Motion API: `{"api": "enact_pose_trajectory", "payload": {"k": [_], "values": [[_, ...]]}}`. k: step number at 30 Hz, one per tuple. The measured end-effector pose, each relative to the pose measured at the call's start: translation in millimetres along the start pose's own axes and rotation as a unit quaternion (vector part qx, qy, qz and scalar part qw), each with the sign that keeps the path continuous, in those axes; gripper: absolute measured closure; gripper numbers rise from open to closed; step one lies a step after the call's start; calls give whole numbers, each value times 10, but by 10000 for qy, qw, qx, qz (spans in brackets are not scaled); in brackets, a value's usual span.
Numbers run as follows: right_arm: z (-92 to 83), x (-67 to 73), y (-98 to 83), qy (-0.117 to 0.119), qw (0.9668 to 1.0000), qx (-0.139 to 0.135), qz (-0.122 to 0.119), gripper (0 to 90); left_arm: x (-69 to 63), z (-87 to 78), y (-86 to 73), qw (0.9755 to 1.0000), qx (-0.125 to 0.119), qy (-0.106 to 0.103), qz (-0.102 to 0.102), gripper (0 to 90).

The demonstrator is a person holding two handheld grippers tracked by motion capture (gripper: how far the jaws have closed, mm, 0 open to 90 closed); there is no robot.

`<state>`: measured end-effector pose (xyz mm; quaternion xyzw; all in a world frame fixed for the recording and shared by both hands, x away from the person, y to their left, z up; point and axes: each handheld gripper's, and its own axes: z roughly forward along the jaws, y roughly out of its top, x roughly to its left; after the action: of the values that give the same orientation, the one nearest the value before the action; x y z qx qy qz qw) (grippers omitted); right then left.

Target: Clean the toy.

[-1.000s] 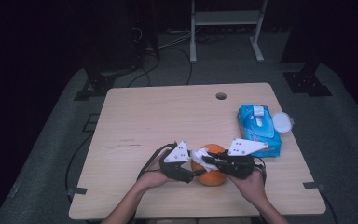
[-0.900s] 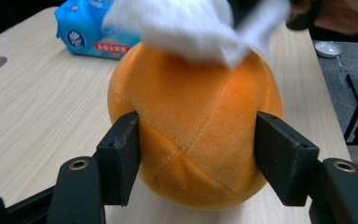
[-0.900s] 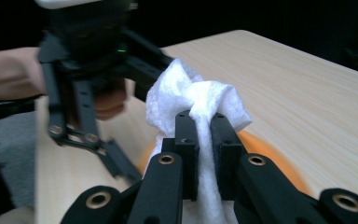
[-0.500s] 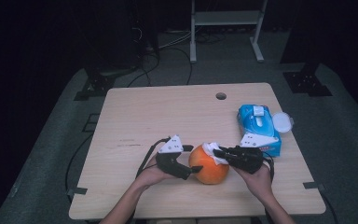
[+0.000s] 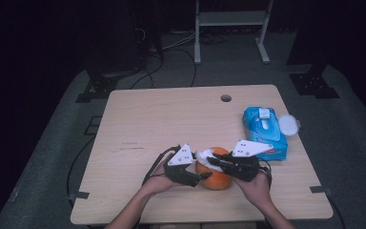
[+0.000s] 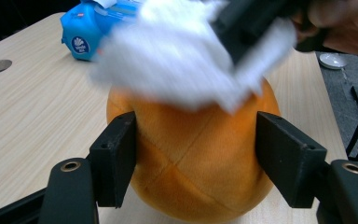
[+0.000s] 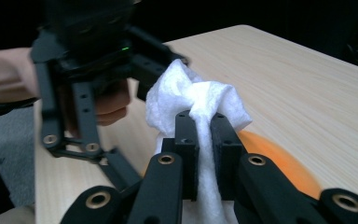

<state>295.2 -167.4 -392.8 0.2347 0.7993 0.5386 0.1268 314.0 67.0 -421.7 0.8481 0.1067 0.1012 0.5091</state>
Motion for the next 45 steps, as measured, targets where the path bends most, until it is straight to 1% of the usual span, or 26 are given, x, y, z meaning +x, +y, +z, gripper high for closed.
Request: {"api": "enact_pose_trajectory", "payload": {"k": [2, 6, 9, 11, 12, 14, 15, 17, 19, 20, 21, 22, 24, 26, 29, 32, 34, 35, 36, 37, 38, 39, 41, 42, 43, 45], "values": [[-46, -64, -11, -105, 9999, -7, 58, 825, 8, 1, -11, 10000, 27, -11, 20, 324], [-118, -209, -92, -266, 9993, 40, 266, 825, 74, -21, -71, 9999, 90, -14, -90, 324], [-138, -297, -176, -228, 9985, 121, 476, 825, 145, -42, -131, 9996, 147, 31, -235, 312], [-128, -319, -208, -193, 9983, 159, 529, 825, 187, -53, -157, 9992, 179, 67, -348, 299], [-120, -316, -218, -179, 9981, 156, 574, 825, 206, -60, -165, 9990, 219, 91, -381, 292], [-90, -295, -222, -166, 9981, 165, 566, 825, 243, -85, -171, 9985, 275, 127, -456, 269], [-74, -281, -221, -183, 9982, 149, 555, 825, 262, -110, -168, 9983, 275, 88, -499, 244], [-39, -261, -223, -157, 9982, 148, 552, 824, 269, -172, -145, 9988, 144, 14, -478, 199], [-4, -242, -230, -78, 9982, 134, 578, 824, 264, -193, -113, 9985, -14, -23, -550, 190], [17, -224, -229, -49, 9982, 142, 572, 824, 256, -188, -95, 9984, -45, -56, -562, 189], [37, -201, -223, -43, 9984, 145, 536, 824, 244, -168, -85, 9985, -30, -65, -542, 189], [59, -174, -213, -9, 9987, 137, 494, 824, 232, -136, -87, 9985, 51, -87, -531, 189], [95, -106, -194, 38, 9991, 173, 374, 824, 226, -100, -121, 9983, 141, -128, -555, 190], [100, -73, -189, 23, 9993, 227, 289, 823, 248, -100, -169, 9978, 157, -141, -632, 205], [69, -135, -204, 18, 9990, 274, 351, 823, 268, -105, -219, 9977, 278, -76, -606, 229], [18, -212, -266, -67, 9983, 346, 462, 822, 313, -129, -280, 9969, 297, -134, -714, 235], [-9, -250, -296, -54, 9978, 368, 541, 822, 313, -134, -271, 9966, 290, -170, -748, 233], [-11, -247, -302, -51, 9978, 372, 555, 822, 315, -136, -258, 9966, 286, -186, -751, 225], [-7, -239, -302, -59, 9978, 387, 528, 822, 320, -145, -237, 9961, 284, -222, -801, 207], [3, -227, -303, -70, 9980, 401, 480, 822, 327, -154, -216, 9951, 200, -291, -919, 176], [13, -209, -304, -87, 9981, 411, 441, 822, 330, -156, -207, 9949, 176, -299, -948, 146], [19, -202, -305, -64, 9982, 408, 431, 822, 321, -148, -201, 9946, 173, -282, -981, 139], [32, -184, -299, -56, 9983, 418, 396, 822, 300, -123, -202, 9949, 214, -266, -954, 150], [33, -177, -295, -59, 9984, 419, 384, 822, 292, -121, -202, 9954, 229, -255, -891, 170], [34, -165, -289, -56, 9984, 421, 373, 821, 280, -118, -200, 9961, 250, -233, -816, 199], [51, -137, -261, -12, 9984, 388, 410, 820, 243, -94, -193, 9976, 320, -185, -581, 218]]}}
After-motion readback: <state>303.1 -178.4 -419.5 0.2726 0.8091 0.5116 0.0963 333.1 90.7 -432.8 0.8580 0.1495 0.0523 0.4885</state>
